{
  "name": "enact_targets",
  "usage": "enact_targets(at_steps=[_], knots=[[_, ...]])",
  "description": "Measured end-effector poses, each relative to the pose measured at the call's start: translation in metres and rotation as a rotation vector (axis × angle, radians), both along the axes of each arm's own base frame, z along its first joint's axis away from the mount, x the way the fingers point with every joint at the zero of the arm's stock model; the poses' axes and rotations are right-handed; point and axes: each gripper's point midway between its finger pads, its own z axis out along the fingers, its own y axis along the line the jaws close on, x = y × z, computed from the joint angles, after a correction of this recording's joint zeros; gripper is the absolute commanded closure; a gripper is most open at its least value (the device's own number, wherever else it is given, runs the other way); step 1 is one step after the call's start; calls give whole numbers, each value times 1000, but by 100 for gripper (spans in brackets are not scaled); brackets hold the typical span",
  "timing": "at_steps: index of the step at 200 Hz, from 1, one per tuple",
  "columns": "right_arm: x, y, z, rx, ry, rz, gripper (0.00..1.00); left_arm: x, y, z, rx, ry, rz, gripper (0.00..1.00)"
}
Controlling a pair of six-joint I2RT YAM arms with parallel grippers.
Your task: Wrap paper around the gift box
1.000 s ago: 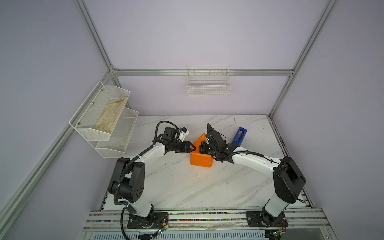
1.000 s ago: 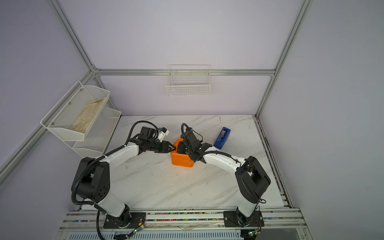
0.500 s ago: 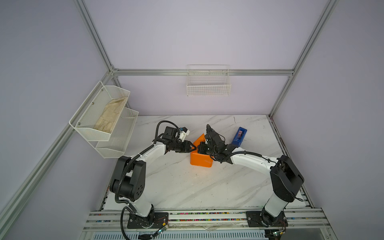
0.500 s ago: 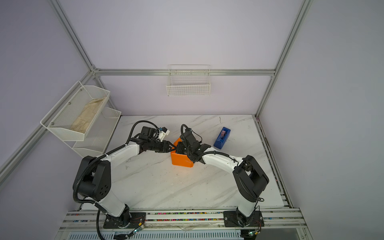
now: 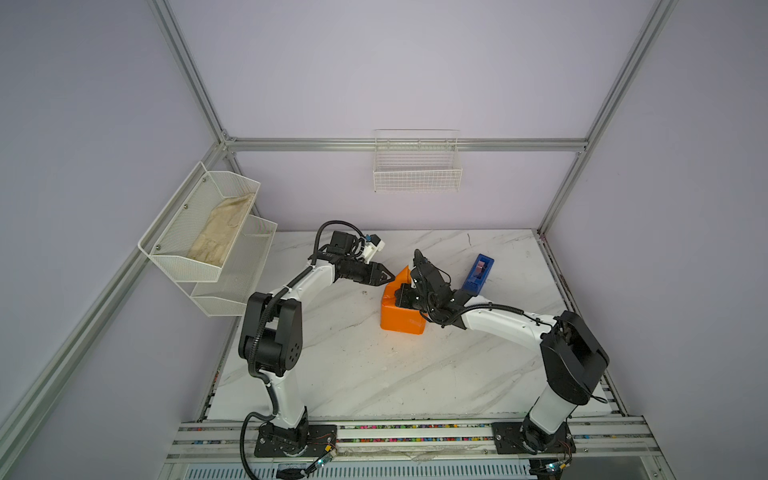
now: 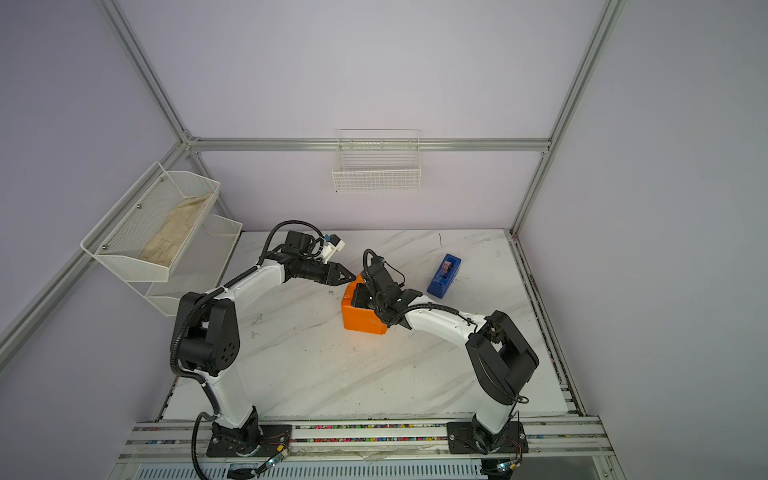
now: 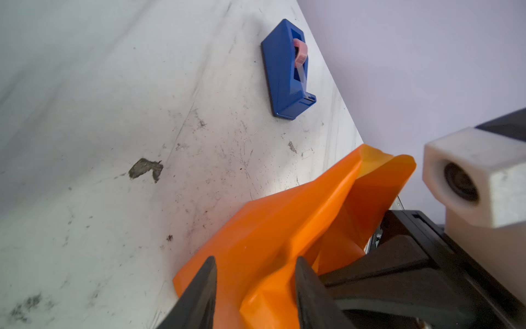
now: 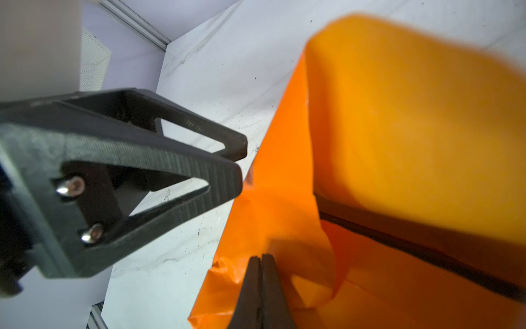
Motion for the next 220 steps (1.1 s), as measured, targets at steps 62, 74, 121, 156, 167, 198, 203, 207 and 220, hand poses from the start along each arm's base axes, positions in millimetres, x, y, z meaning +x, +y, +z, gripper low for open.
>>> enact_targets(at_steps=[62, 74, 121, 156, 167, 198, 203, 207, 220], knots=[[0, 0, 0, 1, 0, -1, 100, -16, -15, -3, -116, 40, -146, 57], [0, 0, 0, 1, 0, 0, 100, -19, -16, -1, -130, 39, -164, 58], [0, -1, 0, 3, 3, 2, 100, -28, -16, -1, -139, 45, -199, 64], [-1, -2, 0, 4, 4, 3, 100, -31, -15, -1, -128, 48, -210, 63], [-1, -2, 0, 5, 3, 2, 100, -31, -15, 0, -120, 52, -208, 58], [1, -3, 0, 6, 1, -2, 100, -28, -10, 3, -73, 44, -173, 52], [1, -4, 0, 6, 1, -2, 100, -26, -9, 5, -55, 33, -160, 52], [1, -4, 0, 6, 1, -4, 100, -25, -7, 6, -43, 32, -146, 52], [1, -5, 0, 6, 1, -5, 100, -20, 0, 15, 14, -2, -88, 52]])
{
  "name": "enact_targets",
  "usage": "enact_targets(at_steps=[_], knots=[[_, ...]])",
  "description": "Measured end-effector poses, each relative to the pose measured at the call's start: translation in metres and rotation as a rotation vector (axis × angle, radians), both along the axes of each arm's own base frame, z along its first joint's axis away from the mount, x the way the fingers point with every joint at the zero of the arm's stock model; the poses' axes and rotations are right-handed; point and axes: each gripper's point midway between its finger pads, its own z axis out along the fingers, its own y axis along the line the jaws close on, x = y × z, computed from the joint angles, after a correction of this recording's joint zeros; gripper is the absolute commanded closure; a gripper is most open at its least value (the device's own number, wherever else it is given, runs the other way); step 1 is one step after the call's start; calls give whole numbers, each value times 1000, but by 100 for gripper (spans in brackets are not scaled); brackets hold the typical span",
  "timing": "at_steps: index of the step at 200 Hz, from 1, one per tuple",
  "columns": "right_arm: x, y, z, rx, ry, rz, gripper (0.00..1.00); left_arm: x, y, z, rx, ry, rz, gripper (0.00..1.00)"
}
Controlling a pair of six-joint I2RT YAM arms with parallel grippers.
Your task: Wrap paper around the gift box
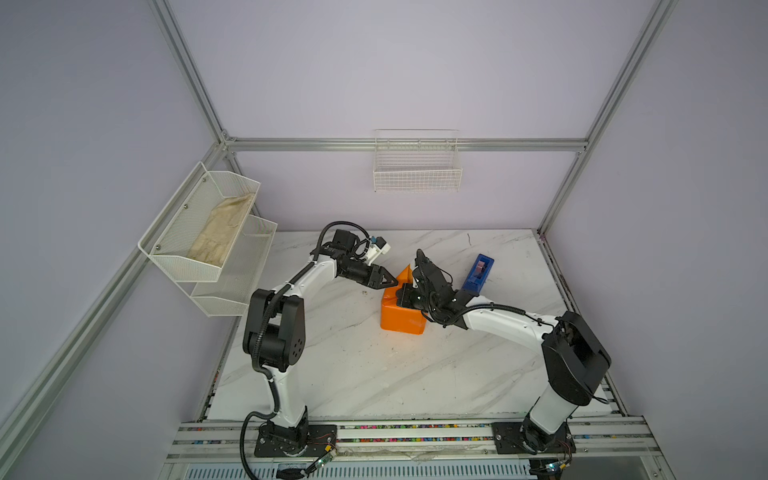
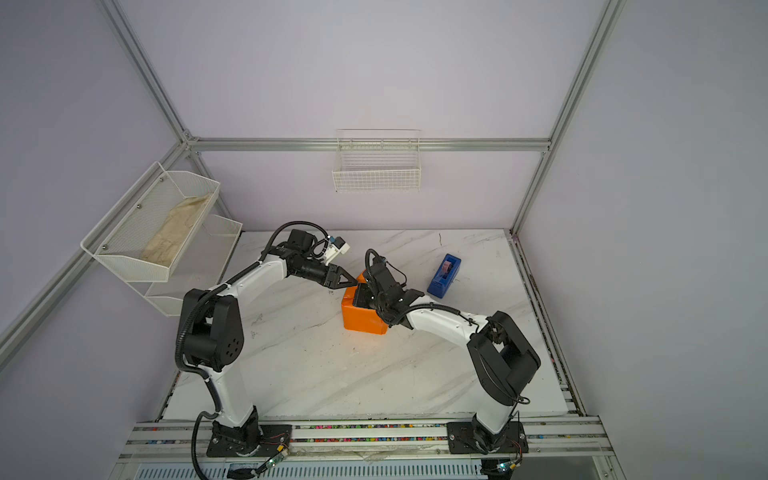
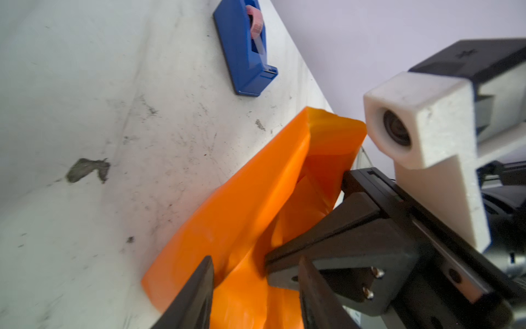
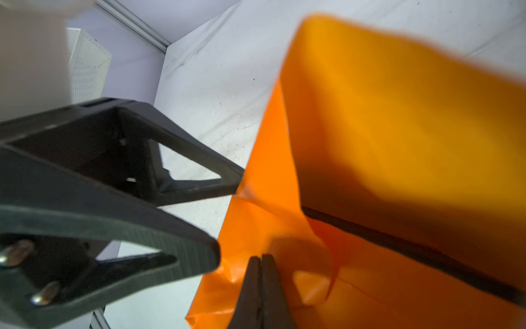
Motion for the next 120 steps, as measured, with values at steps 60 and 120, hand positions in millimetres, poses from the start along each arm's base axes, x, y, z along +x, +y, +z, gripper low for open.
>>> enact_targets(at_steps=[60, 120], knots=[[0, 0, 0, 0, 1, 0, 100, -9, 24, 27, 71, -16, 217, 58], [0, 0, 0, 1, 3, 3, 100, -28, 17, -43, 131, 198, 245, 56]])
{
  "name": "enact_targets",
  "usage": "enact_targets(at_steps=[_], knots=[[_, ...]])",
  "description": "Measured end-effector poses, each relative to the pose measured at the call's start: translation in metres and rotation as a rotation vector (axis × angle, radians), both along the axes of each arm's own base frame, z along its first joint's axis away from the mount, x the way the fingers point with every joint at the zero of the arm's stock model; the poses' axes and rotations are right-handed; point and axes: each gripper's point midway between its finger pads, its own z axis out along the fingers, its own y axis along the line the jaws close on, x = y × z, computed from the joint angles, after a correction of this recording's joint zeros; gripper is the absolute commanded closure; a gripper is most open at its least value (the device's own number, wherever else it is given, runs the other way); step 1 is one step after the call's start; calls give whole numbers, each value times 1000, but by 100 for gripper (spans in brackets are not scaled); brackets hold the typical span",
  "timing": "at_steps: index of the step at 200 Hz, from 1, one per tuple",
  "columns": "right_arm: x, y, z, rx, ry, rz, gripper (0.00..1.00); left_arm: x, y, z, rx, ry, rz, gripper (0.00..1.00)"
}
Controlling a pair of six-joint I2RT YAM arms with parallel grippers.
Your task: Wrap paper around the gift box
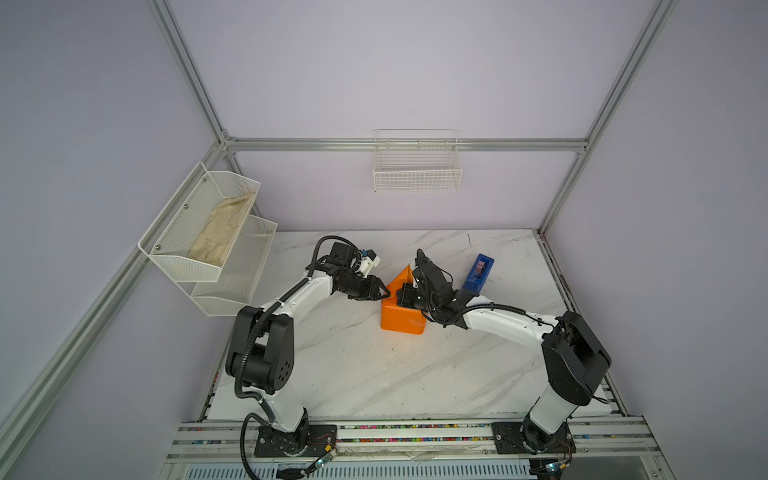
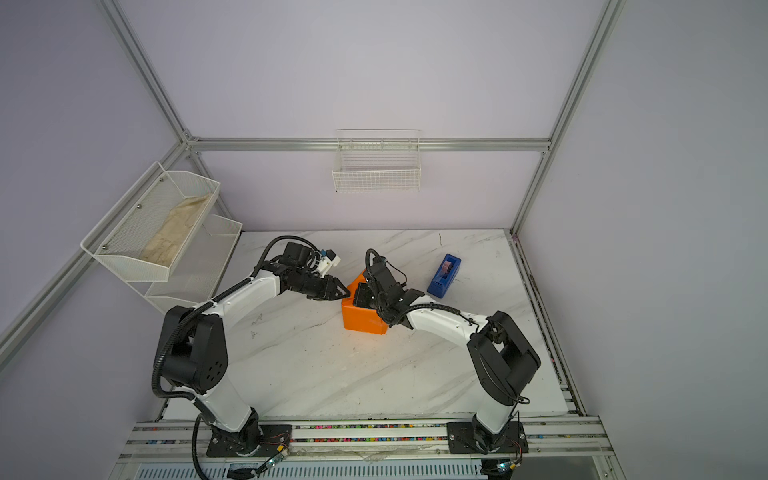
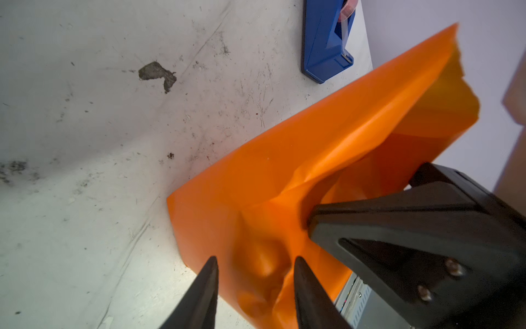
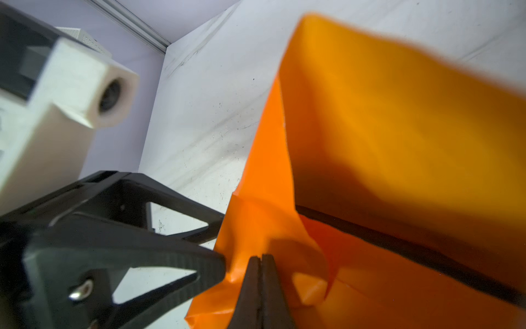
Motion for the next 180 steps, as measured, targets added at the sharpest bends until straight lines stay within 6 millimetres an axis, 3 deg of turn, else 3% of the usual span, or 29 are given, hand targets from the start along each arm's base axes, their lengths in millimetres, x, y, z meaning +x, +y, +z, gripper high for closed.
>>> enact_targets(at_steps=[64, 119, 134, 156, 168, 180], knots=[[1, -3, -1, -11, 3, -11, 100, 4, -6, -4, -31, 22, 18, 61], [-3, -34, 2, -99, 30, -67, 100, 3, -6, -6, -37, 19, 19, 63], [-6, -47, 10, -121, 33, -81, 100, 3, -6, -6, -37, 20, 23, 65], [-7, -69, 41, -98, -8, -115, 100, 3, -5, -5, -37, 23, 33, 66], [-2, -88, 63, -66, -51, -149, 91, 4, -5, -5, -35, 23, 33, 66], [5, -112, 77, -50, -89, -196, 70, 4, -5, -5, -35, 23, 34, 67]])
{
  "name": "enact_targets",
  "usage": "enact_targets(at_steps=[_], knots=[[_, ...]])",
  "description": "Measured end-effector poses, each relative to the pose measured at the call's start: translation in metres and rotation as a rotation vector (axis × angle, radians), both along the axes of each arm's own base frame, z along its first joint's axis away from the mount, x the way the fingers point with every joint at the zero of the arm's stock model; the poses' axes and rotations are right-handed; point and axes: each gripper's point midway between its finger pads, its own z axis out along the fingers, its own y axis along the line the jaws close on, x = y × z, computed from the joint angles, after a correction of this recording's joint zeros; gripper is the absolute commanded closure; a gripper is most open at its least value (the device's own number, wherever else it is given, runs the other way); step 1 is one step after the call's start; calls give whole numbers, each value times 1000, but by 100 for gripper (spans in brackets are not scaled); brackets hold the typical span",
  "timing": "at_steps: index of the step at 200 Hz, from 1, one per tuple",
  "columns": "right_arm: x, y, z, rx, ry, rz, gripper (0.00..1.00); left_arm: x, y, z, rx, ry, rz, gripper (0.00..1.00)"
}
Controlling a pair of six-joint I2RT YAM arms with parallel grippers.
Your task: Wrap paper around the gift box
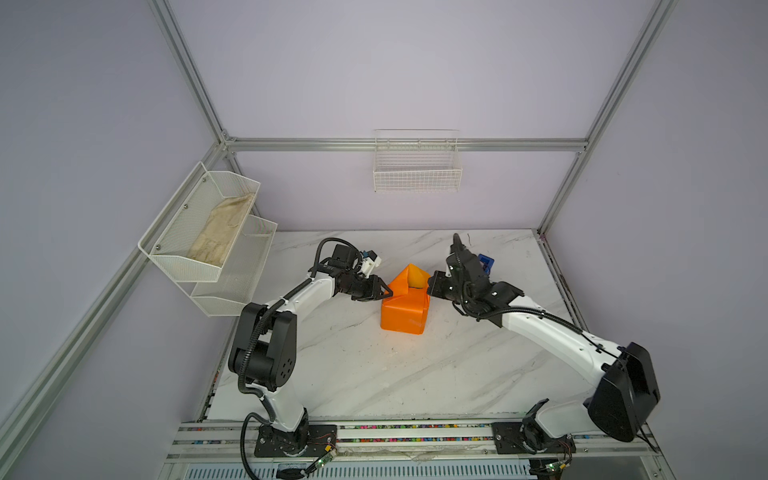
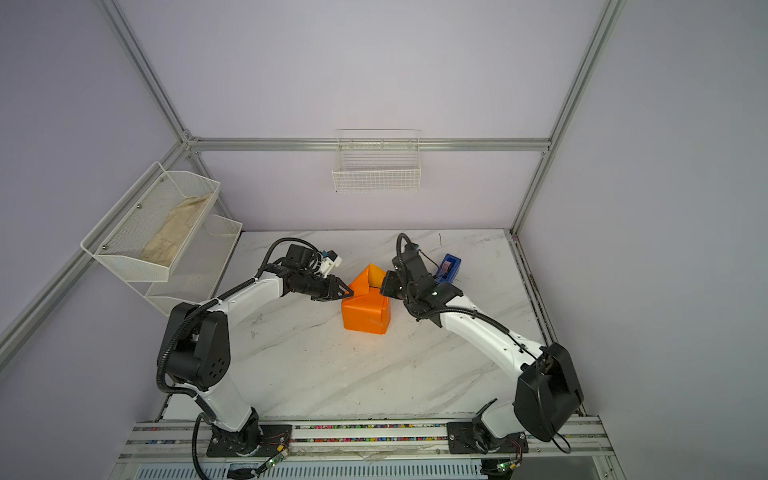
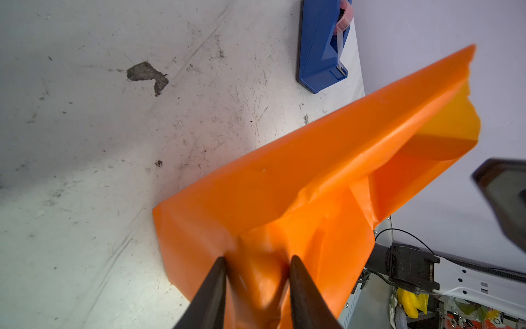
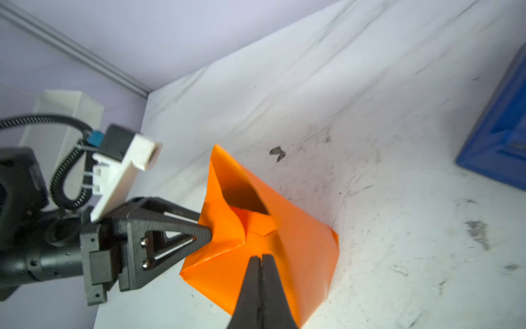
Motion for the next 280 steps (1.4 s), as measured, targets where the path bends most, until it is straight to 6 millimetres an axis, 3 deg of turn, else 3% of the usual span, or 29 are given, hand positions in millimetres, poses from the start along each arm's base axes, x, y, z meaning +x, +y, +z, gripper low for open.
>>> enact_targets(at_steps=[21, 44, 64, 83, 96, 115, 135, 158, 183, 203, 249, 280], knots=[[11, -32, -10, -6, -15, -61, 53, 0, 0, 0, 0, 0, 0, 68], [6, -39, -57, -24, 36, -59, 42, 0, 0, 0, 1, 0, 2, 68], [-4, -38, -95, -13, 59, -40, 41, 0, 1, 0, 4, 0, 3, 68], [-9, -37, -110, 18, 50, -31, 43, 0, 1, 0, 4, 1, 3, 68], [-6, -35, -105, 44, 24, -31, 44, 0, 1, 0, 6, 2, 4, 68], [-2, -34, -82, 65, -44, -36, 49, -1, 1, 0, 11, 0, 4, 69], [3, -30, -41, 70, -144, -3, 50, -1, 0, 0, 16, -1, 4, 69], [13, -10, 17, 88, -260, 109, 46, -2, 0, -1, 18, -1, 4, 69], [24, 16, 47, 94, -307, 287, 41, -3, 1, -2, 22, 5, 4, 70], [38, 33, 38, 84, -264, 411, 35, -3, 1, -2, 23, 6, 4, 70], [75, 66, -17, 3, -94, 614, 30, -3, 1, -2, 23, 8, 4, 71], [78, 80, -35, -24, -33, 734, 29, -3, 1, -2, 23, 9, 4, 71]])
